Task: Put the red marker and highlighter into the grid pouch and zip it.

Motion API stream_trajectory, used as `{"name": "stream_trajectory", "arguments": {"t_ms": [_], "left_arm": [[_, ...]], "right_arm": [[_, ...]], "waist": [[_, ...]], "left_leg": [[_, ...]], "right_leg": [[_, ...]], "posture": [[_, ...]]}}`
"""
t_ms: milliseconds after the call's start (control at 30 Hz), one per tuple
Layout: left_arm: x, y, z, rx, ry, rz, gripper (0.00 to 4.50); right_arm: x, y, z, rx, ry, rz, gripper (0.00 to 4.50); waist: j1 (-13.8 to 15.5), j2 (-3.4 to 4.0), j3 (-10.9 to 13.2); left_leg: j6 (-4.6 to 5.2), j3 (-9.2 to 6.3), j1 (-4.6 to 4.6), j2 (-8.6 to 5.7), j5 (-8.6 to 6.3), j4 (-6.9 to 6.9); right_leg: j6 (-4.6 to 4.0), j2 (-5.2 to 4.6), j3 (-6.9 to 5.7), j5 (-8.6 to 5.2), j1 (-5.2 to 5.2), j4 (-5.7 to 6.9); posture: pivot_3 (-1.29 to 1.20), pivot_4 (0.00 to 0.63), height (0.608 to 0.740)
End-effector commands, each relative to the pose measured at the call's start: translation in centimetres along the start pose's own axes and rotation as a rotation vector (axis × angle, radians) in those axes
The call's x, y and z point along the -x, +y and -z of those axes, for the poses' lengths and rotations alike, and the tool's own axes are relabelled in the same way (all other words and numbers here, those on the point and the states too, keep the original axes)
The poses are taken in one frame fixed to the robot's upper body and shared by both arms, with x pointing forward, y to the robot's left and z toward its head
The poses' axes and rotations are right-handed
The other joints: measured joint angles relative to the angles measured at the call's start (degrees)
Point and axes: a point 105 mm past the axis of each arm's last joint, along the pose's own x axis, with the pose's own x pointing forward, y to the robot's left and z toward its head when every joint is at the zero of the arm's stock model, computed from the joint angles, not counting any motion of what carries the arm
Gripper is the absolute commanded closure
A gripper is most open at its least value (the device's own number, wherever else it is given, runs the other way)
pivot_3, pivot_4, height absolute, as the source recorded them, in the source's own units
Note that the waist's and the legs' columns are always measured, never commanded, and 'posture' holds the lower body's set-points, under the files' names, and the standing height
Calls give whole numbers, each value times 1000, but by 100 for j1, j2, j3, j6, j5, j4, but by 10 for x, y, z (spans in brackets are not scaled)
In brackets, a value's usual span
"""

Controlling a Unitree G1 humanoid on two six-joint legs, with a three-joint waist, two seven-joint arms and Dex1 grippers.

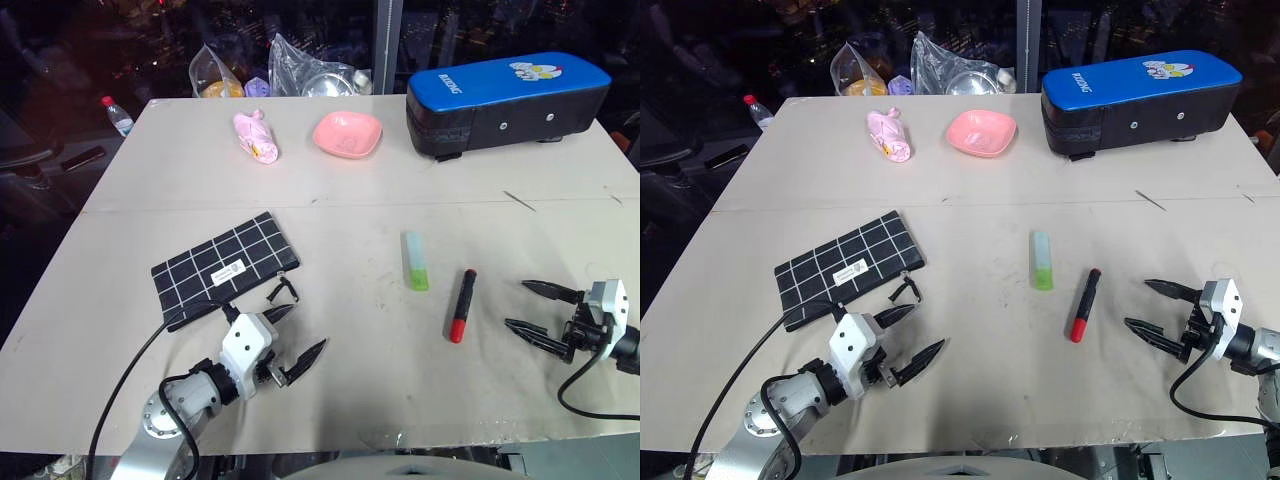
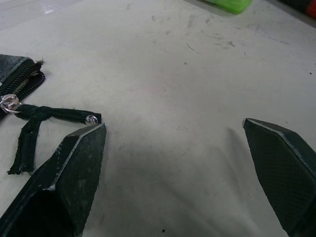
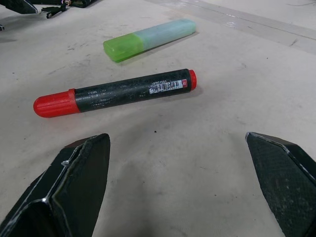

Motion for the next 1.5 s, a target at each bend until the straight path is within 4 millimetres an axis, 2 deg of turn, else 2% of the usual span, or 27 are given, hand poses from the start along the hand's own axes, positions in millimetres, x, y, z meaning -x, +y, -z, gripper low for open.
{"name": "stream_trajectory", "arguments": {"t_ms": [33, 167, 433, 600, 700, 767, 833, 933, 1100, 1267, 1333, 1400, 1500], "left_arm": [[1, -3, -10, -28, -34, 9, 0], [3, -2, -9, -28, -39, 22, 0], [3, 0, -9, -34, -49, 28, 0], [7, 2, -11, -42, -75, 41, 0], [23, 21, -14, -37, -112, -11, 0], [35, 36, -12, -55, -101, -50, 0], [54, 58, -8, -89, -67, -114, 0], [84, 99, -6, -210, 1, -263, 0], [129, 146, -7, -454, 95, -401, 0], [167, 167, 3, -596, 232, -391, 0], [171, 169, 8, -622, 269, -356, 0], [170, 168, 18, -662, 339, -278, 0], [162, 169, 21, -754, 380, -183, 0]], "right_arm": [[-2, -3, -8, 35, -18, -11, 58], [-10, -5, -15, 42, -43, -27, 58], [-12, -1, -18, 52, -58, -44, 58], [-19, 6, -36, 87, -139, -103, 58], [-34, 13, -63, 93, -231, -152, 58], [-41, 22, -72, 103, -247, -204, 58], [-51, 33, -82, 107, -274, -258, 58], [-63, 44, -95, 102, -320, -303, 58], [-76, 55, -109, 88, -379, -350, 58], [-81, 64, -116, 81, -398, -395, 58], [-82, 66, -117, 81, -397, -403, 58], [-85, 69, -121, 77, -403, -416, 58], [-90, 74, -126, 76, -409, -439, 58]], "waist": [[0, 0, 0], [-5, 0, 1], [7, -3, 2], [-9, -2, 2], [-12, -3, 3], [-9, -2, 4], [-4, -3, 4], [-1, -14, 10], [2, -18, 12], [-6, -30, 7], [-7, -31, 6], [0, -30, 7], [0, -30, 7]], "left_leg": [[0, 0, 0, 0, 0, 0], [0, 4, 2, 1, 0, 0], [0, 2, 0, 0, 0, 0], [0, 2, 2, 2, 0, 1], [0, 1, 2, 5, 0, 1], [0, -1, 2, 8, 0, 1], [-1, -4, 2, 8, 0, 1], [-1, -6, -1, 8, -1, 0], [-2, -8, -5, 5, -1, 1], [-2, -5, -31, 3, -3, -1], [-1, -5, -80, 2, 0, 3], [-2, -5, -82, -2, 0, 4], [-2, -7, -82, -2, 0, 4]], "right_leg": [[0, 0, 0, 0, 0, 0], [0, 1, 3, 0, 0, 1], [0, 1, 1, 1, 1, 0], [0, 3, 1, 0, 0, 1], [-1, 4, 1, 0, -1, 1], [-1, 6, 0, 0, -2, 2], [-1, 6, -2, 0, -2, 3], [-1, 5, -3, 0, -2, -1], [-1, -1, -6, 0, -11, -1], [-3, -6, -5, 3, -38, -10], [-2, -5, -5, 6, -91, 2], [0, -9, -6, 8, -92, 4], [-2, -9, -7, 8, -93, 5]], "posture": [[0, 150, 734], [0, 150, 734], [0, 150, 734], [0, 150, 734], [0, 150, 734], [0, 150, 734], [0, 150, 734], [0, 150, 734], [0, 150, 734], [0, 150, 734], [0, 150, 734], [0, 150, 734], [0, 150, 734]]}}
